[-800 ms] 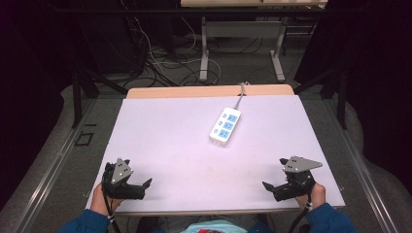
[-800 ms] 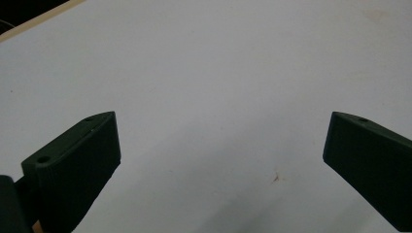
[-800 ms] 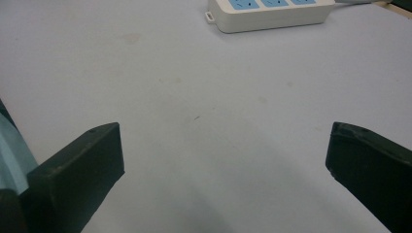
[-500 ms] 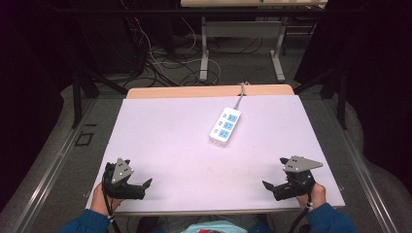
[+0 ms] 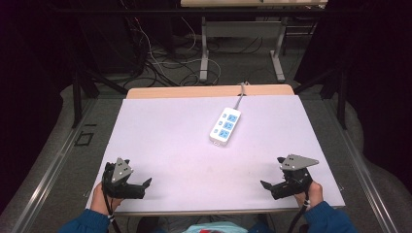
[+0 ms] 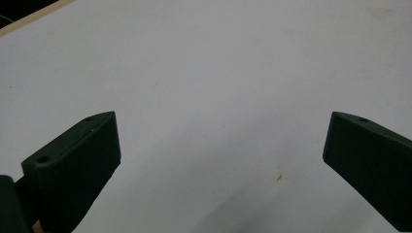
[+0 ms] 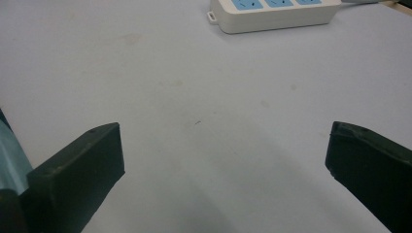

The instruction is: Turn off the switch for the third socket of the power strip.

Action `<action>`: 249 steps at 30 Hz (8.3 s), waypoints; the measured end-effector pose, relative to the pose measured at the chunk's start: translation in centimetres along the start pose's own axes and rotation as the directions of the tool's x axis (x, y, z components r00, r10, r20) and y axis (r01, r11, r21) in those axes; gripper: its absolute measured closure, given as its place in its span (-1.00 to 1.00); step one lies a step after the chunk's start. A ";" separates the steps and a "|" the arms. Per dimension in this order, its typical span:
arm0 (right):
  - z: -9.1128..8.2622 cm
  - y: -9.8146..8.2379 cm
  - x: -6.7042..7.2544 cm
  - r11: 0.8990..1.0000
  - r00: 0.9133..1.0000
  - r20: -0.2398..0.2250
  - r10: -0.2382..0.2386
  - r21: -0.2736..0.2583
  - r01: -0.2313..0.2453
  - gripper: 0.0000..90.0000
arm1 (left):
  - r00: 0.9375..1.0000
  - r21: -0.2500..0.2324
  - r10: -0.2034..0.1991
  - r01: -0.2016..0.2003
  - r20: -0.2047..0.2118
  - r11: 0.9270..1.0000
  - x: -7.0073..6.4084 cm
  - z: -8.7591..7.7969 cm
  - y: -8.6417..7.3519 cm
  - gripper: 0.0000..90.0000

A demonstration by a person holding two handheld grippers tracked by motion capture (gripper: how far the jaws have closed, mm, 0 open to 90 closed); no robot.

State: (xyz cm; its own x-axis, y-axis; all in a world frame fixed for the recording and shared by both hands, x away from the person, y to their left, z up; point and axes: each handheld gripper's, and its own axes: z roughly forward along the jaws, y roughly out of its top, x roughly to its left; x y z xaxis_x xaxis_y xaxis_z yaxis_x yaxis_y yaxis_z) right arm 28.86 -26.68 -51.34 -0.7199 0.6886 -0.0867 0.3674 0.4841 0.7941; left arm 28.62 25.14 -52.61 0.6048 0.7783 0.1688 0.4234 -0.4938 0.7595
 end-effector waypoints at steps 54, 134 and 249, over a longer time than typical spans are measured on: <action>5.0 5.5 -1.2 0.999 0.999 -0.038 -0.038 -0.005 0.038 -0.98 | 0.999 0.009 0.014 -0.014 0.031 1.000 0.0 0.7 0.1 -1.00; 12.8 12.9 -5.1 1.000 0.998 -0.057 -0.021 0.013 0.022 -0.94 | 0.999 0.024 0.026 -0.027 0.044 0.999 0.0 1.1 0.4 -1.00; 21.7 14.8 -4.0 0.969 0.991 -0.064 0.115 0.228 -0.097 1.00 | 0.998 0.031 0.035 -0.037 0.048 0.999 0.1 1.2 0.4 -1.00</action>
State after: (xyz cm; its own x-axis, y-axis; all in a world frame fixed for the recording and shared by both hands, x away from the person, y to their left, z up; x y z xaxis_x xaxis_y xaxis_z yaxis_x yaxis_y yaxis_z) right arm 49.95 -10.63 -52.29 -0.7091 0.7037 0.0433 0.5602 0.5250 0.6408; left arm 29.64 24.54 -53.00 0.6510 0.7409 0.1652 0.4219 -0.5340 0.7327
